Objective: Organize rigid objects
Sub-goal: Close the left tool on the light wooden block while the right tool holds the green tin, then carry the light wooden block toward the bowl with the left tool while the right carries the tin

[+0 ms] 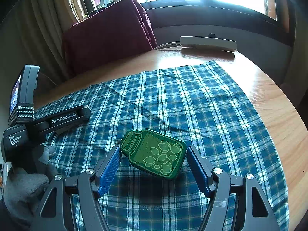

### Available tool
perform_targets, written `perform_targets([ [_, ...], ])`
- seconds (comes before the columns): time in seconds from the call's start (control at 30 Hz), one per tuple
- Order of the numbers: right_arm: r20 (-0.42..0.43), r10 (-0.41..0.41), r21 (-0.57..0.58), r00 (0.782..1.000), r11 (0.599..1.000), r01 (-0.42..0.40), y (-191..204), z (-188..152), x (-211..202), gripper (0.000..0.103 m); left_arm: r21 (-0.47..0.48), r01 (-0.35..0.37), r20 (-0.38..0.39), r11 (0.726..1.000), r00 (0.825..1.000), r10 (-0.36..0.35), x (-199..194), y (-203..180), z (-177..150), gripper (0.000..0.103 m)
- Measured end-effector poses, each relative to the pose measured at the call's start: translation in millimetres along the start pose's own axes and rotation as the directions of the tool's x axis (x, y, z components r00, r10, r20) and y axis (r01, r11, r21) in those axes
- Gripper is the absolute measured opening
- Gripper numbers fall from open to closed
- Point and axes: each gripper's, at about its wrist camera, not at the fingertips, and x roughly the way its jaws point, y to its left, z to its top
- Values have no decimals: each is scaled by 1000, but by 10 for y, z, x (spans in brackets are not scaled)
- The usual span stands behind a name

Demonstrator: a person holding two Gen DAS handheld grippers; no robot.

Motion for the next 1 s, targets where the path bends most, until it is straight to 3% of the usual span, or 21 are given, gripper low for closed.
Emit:
perform_targets([
  [0.17,7,2,-1,1000,1000,-2,-3,1,-7,73,6,7,10,1000,1000,-7,-92,134,-5,95],
  [0.33,13,7,0,1000,1000,-7,2,-3,-33,73,35,-34,56,999,998,31,-251,76,-87,95],
  [0.63,36,11,-5,999,1000,-10,26,-11,-69,73,82,-124,169,989,980,109,-712,232,-318,96],
  [1.0,64,-6,-17,998,1000,7,40,-18,-89,73,80,-146,224,986,967,125,-1111,447,-463,96],
])
